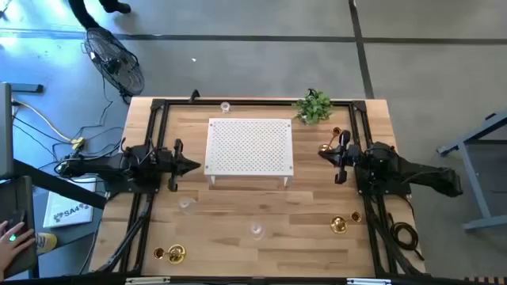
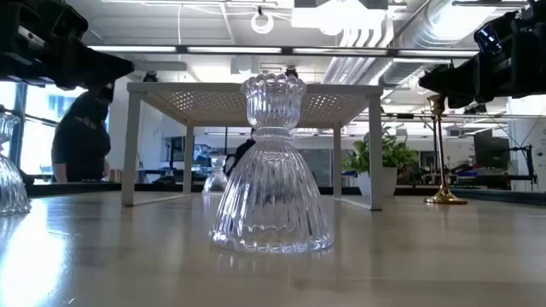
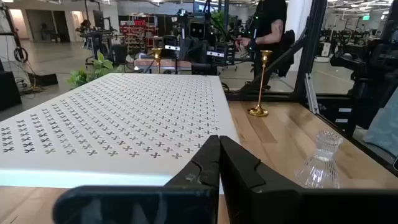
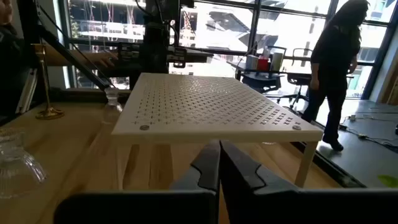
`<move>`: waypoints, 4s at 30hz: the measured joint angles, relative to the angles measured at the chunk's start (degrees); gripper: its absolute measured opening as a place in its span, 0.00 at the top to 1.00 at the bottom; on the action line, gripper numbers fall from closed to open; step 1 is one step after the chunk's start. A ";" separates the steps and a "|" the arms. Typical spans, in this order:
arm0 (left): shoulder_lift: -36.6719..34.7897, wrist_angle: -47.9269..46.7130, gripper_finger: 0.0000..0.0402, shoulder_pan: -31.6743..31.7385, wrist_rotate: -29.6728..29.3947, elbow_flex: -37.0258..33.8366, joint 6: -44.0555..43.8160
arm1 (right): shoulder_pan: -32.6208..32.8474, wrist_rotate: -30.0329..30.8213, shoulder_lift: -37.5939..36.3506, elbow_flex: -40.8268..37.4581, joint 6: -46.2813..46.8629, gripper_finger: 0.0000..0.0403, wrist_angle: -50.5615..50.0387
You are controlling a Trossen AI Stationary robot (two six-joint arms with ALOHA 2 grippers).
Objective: Pick & Place candle stick holders
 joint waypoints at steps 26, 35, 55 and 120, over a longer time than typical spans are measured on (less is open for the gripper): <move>-0.02 0.00 1.00 -0.02 0.00 0.00 0.00 | 0.00 0.02 0.00 -0.01 0.00 1.00 0.00; -0.02 0.00 1.00 -0.02 0.00 0.00 0.00 | 0.00 0.02 0.00 -0.01 0.00 1.00 -0.02; -0.01 0.00 1.00 -0.01 0.00 0.00 0.00 | 0.00 0.02 0.02 0.01 0.00 1.00 -0.02; 0.00 0.00 1.00 -0.01 -1.01 0.00 1.27 | 0.02 -2.16 0.00 0.01 8.44 1.00 1.04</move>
